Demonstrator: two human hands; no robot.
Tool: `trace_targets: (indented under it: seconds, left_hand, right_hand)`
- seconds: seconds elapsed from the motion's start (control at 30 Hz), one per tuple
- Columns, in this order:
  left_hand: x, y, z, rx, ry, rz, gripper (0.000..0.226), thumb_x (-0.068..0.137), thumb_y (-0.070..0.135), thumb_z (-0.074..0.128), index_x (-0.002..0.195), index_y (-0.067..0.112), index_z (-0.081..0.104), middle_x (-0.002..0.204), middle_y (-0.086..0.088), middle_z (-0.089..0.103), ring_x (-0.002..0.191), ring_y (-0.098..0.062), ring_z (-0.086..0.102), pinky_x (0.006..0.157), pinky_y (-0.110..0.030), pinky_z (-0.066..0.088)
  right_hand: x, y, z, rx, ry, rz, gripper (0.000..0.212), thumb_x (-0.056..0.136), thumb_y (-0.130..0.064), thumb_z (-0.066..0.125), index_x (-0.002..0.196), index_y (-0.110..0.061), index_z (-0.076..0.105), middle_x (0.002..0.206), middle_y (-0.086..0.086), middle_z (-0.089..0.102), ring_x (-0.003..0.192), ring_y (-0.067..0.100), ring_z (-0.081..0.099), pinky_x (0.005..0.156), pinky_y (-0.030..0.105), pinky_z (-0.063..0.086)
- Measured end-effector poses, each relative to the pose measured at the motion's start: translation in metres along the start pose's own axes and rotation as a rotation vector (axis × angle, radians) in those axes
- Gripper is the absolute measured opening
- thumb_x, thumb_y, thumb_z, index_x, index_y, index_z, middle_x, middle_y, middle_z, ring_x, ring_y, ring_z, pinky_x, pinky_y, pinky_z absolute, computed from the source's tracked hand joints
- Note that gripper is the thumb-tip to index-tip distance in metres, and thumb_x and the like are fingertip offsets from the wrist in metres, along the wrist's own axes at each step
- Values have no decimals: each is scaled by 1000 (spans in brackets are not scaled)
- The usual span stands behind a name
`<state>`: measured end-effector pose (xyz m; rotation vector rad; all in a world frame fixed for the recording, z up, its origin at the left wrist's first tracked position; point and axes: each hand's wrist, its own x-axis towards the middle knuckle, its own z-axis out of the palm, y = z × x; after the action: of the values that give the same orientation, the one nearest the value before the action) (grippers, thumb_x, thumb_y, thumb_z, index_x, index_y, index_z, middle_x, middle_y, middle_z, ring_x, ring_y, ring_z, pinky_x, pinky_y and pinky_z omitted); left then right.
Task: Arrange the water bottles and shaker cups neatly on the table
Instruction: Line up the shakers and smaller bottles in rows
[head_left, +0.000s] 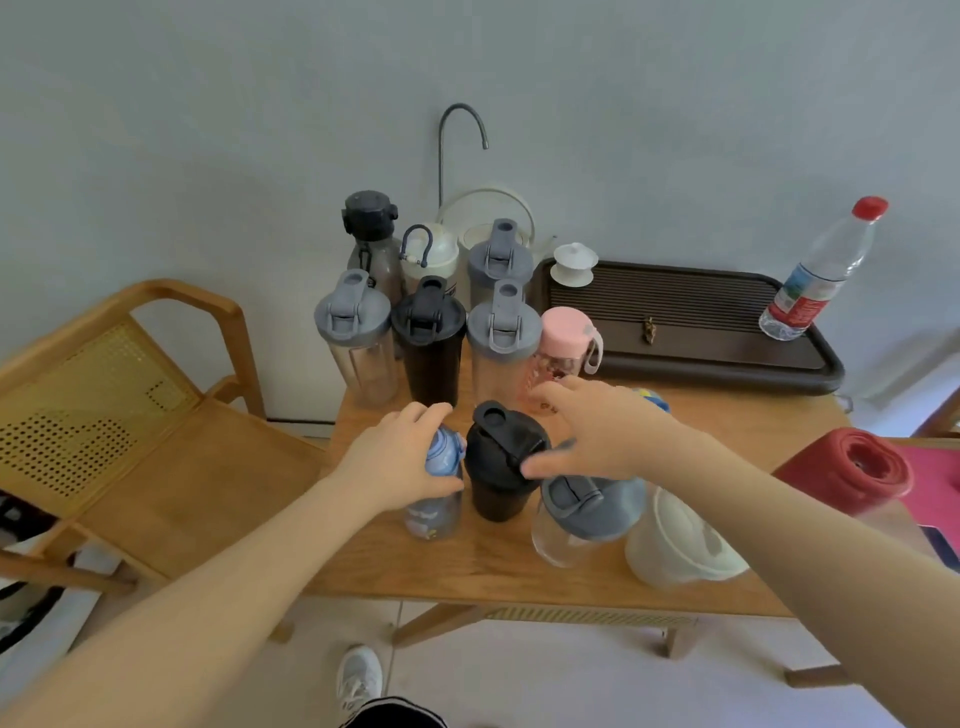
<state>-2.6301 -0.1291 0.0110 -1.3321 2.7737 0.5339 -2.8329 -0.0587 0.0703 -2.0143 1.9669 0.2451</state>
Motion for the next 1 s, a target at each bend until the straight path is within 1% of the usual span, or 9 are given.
trace_targets:
  seconds: [0.1, 0.2, 0.33, 0.5, 0.6, 0.67, 0.77, 0.93, 1.0]
  left_hand:
    - [4, 10, -1, 60, -16, 37, 89, 75, 54, 64, 144, 21, 18, 146, -2, 33, 132, -22, 33, 102, -37, 39]
    - [5, 16, -1, 45, -72, 19, 89, 76, 52, 65, 144, 22, 17, 147, -2, 33, 130, -22, 37, 99, -37, 43]
    - [1, 19, -4, 5, -15, 54, 91, 75, 51, 67, 144, 19, 18, 152, -2, 22, 139, -21, 21, 111, -38, 27]
    - [-11, 43, -16, -232, 14, 298, 93, 69, 46, 75, 142, 28, 21, 150, 10, 18, 137, -4, 11, 111, -26, 16]
    - [-14, 63, -26, -552, -130, 405, 96, 62, 37, 83, 135, 39, 21, 134, 28, 33, 126, 9, 31, 105, -14, 28]
    - [-15, 69, -28, -768, -148, 409, 92, 56, 33, 84, 131, 39, 29, 126, 26, 48, 121, 4, 46, 100, -15, 39]
    - [-24, 62, -25, -983, -103, 370, 85, 50, 33, 80, 122, 40, 34, 117, 24, 55, 112, 9, 52, 92, -12, 43]
    - [-39, 37, -47, -1225, -91, 425, 95, 50, 39, 85, 128, 23, 34, 118, 17, 62, 113, 1, 55, 87, -14, 46]
    - [-40, 24, -67, -1275, -26, 417, 106, 51, 35, 86, 135, 7, 29, 124, 1, 57, 115, -9, 56, 87, -20, 49]
  right_hand:
    - [-31, 10, 18, -164, 32, -38, 91, 63, -75, 58, 136, -27, 33, 137, -2, 40, 122, 24, 41, 98, 42, 41]
    - [-37, 10, 38, -178, 65, 0, 89, 64, -72, 59, 136, -31, 28, 135, -1, 38, 115, 25, 41, 86, 38, 46]
    - [-36, 11, 36, -187, 97, -7, 79, 66, -64, 60, 132, -34, 28, 127, 1, 41, 107, 27, 43, 73, 35, 49]
    - [-60, 11, -14, -164, 133, -160, 69, 62, -65, 59, 122, -45, 31, 123, -12, 47, 104, 19, 44, 74, 27, 41]
    - [-70, 2, -62, 92, 204, -290, 52, 61, -55, 65, 107, -40, 45, 103, -14, 54, 86, 11, 48, 72, 21, 45]
    - [-64, -7, -79, 360, 280, -380, 35, 61, -43, 68, 89, -28, 53, 83, -10, 56, 70, 7, 49, 62, 13, 41]
    - [-48, -28, -84, 422, 347, -456, 23, 63, -37, 65, 66, -24, 47, 60, -11, 44, 58, 6, 42, 56, 10, 36]
    - [-34, -53, -90, 650, 443, -568, 26, 65, -26, 77, 71, -15, 54, 62, -9, 44, 60, 2, 40, 59, 11, 35]
    - [-23, -60, -94, 836, 491, -589, 28, 62, -29, 76, 77, -20, 55, 71, -6, 51, 68, 4, 46, 67, 15, 39]
